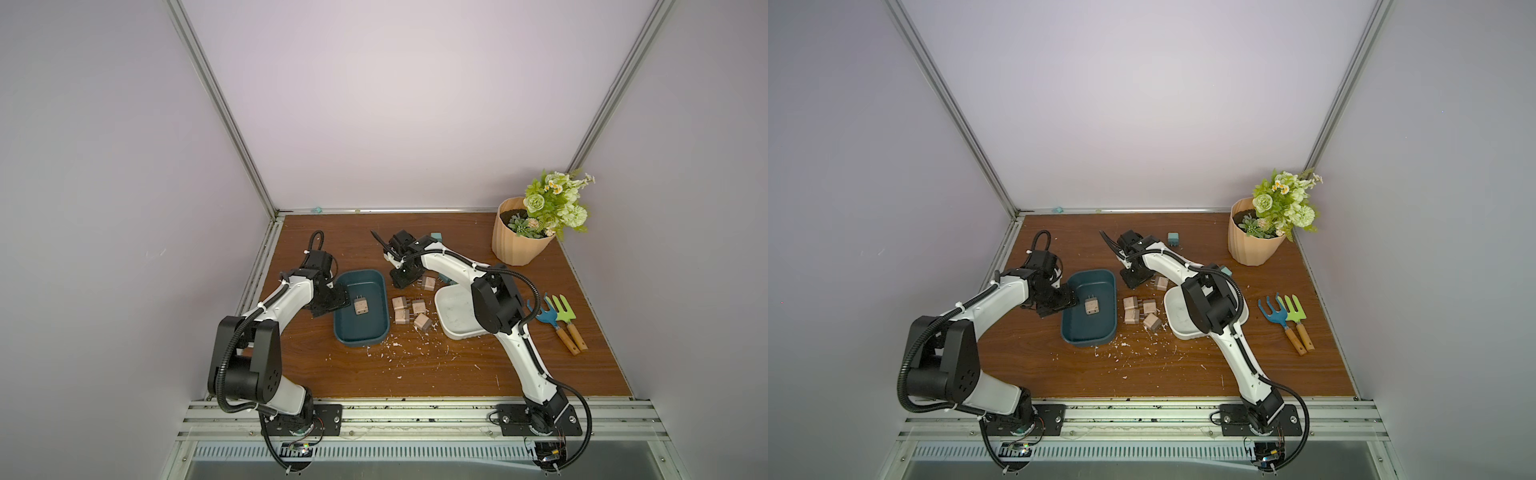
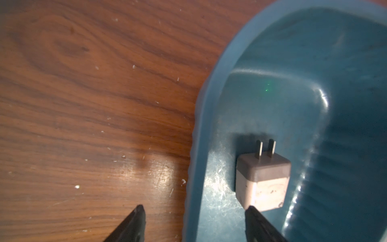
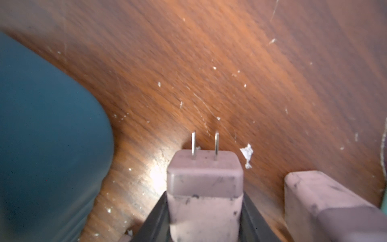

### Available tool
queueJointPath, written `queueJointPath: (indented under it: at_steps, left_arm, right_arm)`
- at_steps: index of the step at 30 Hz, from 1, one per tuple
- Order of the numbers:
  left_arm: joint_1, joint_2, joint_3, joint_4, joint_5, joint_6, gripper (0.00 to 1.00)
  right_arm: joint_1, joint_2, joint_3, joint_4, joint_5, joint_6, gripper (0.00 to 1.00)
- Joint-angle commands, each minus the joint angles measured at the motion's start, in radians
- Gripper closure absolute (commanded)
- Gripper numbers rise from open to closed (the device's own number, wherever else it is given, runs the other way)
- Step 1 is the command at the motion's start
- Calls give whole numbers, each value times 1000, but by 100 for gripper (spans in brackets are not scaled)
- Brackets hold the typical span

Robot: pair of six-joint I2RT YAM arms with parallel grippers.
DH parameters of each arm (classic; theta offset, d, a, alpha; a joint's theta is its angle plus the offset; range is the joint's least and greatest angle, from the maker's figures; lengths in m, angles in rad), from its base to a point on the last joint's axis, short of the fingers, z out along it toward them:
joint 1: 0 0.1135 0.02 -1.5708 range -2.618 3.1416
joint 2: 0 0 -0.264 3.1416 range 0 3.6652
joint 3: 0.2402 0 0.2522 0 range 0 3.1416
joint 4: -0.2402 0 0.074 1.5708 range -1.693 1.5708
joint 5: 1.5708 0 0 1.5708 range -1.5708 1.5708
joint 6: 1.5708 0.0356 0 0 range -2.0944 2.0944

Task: Place the plugs by color into the storage box
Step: Pick up the plug from the center of the board, then place the plug in the storage box.

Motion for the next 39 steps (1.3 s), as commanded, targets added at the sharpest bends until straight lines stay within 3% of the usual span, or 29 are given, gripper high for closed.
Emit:
queueJointPath:
  at_steps: [1,6,10,20,25,39]
  left_arm:
    - [25,-4,59,-26,6,-17,23]
    - [148,-24,152,-61,96,-53,23]
    - [214,-18,204,-93,103,-22,23]
    - [221,-82,61,-68,79,-54,23]
    - [221,-115,26,-67,72,-56,23]
    - [222,-152,-30,-76,67,-76,23]
  right_arm:
    - [7,-52,73,-46,28,15,59]
    - [35,-103,178,-152,77,-6,59]
    - [83,-152,191,-183,35,15,59]
    - [285,-180,115,-92,-23,184,57]
    - [356,-127,101,-50,-57,192,57]
    - [388,-21,30,23,-53,150,57]
